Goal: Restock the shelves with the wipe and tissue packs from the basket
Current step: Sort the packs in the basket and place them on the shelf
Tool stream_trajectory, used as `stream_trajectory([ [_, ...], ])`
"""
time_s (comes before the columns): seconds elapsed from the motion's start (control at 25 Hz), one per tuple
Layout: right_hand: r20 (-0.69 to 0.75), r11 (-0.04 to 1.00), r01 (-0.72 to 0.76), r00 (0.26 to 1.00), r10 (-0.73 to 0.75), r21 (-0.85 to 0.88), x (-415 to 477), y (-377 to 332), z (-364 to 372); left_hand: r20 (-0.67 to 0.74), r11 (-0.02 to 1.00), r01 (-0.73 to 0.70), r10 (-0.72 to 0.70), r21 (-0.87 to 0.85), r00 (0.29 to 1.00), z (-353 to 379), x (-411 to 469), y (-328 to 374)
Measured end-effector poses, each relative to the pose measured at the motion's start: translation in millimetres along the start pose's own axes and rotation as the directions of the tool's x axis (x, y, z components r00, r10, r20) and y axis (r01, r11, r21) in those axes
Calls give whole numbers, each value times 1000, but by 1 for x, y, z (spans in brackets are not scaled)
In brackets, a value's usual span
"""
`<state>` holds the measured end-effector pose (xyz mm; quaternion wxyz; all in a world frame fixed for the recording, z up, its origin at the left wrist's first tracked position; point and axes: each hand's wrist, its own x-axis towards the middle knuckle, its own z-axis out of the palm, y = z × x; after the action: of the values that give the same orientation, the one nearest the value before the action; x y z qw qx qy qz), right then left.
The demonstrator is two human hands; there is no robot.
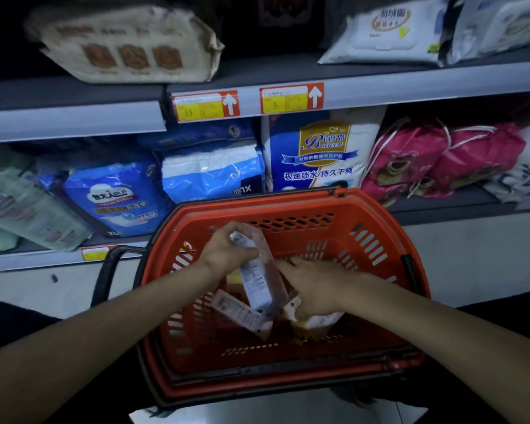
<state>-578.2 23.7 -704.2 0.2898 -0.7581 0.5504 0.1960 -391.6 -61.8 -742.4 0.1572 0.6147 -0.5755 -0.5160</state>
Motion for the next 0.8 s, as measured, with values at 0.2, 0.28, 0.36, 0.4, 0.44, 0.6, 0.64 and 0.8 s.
stream_trajectory([
  [0.2,-391,991,60,920,-10,117,0,-21,-2,42,993,-64,69,-101,997,-43,-27,36],
  [0.28,-467,971,107,884,6,215,-1,-25,1,-3,987,-73,74,-143,997,-46,-36,44],
  [0.36,-533,935,152,845,45,320,-2,-29,4,-29,980,-33,28,-196,999,-46,-41,51],
  [0.4,-580,917,176,812,71,359,-3,-29,4,-17,971,3,-7,-239,1000,-47,-41,53],
  [0.44,-629,899,203,771,96,387,-5,-29,3,12,958,43,-41,-284,999,-49,-42,56],
  [0.6,-766,777,353,596,242,520,-17,-25,-17,121,924,92,-50,-372,991,-59,-47,64],
  [0.64,-759,723,379,575,305,577,-20,-24,-23,109,919,65,-24,-389,994,-60,-49,67],
  [0.8,-629,339,530,640,442,777,-31,-15,-42,-42,865,-115,108,-488,993,-66,-57,80],
])
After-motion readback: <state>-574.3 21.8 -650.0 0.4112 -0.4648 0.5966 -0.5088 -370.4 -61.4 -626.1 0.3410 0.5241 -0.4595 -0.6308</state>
